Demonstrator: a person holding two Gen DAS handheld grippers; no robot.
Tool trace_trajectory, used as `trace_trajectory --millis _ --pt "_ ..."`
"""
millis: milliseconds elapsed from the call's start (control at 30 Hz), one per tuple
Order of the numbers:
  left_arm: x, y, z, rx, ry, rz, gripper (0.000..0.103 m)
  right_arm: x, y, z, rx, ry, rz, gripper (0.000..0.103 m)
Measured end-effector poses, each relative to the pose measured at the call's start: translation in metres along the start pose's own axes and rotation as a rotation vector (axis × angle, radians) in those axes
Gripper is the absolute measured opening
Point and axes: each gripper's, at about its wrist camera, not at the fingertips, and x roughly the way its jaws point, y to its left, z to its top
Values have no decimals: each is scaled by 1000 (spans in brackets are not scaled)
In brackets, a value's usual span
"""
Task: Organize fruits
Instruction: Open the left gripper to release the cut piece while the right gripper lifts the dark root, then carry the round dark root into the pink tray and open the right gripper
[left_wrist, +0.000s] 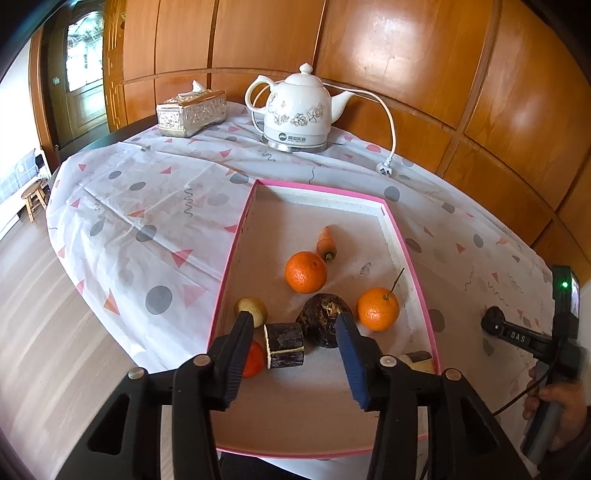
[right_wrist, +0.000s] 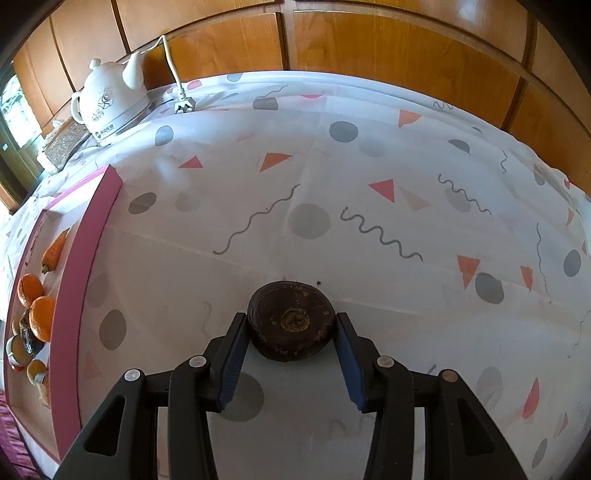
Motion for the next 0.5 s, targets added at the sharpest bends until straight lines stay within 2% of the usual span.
trace_trajectory --millis 167,300,500 --pt "2 2 0 -12 12 -2 49 -6 0 -9 -2 2 20 47" --pt "0 9 2 -40 6 1 61 -11 -2 -18 10 6 45 47" --pt "2 28 7 -103 12 11 61 -18 1 -27 11 19 88 47"
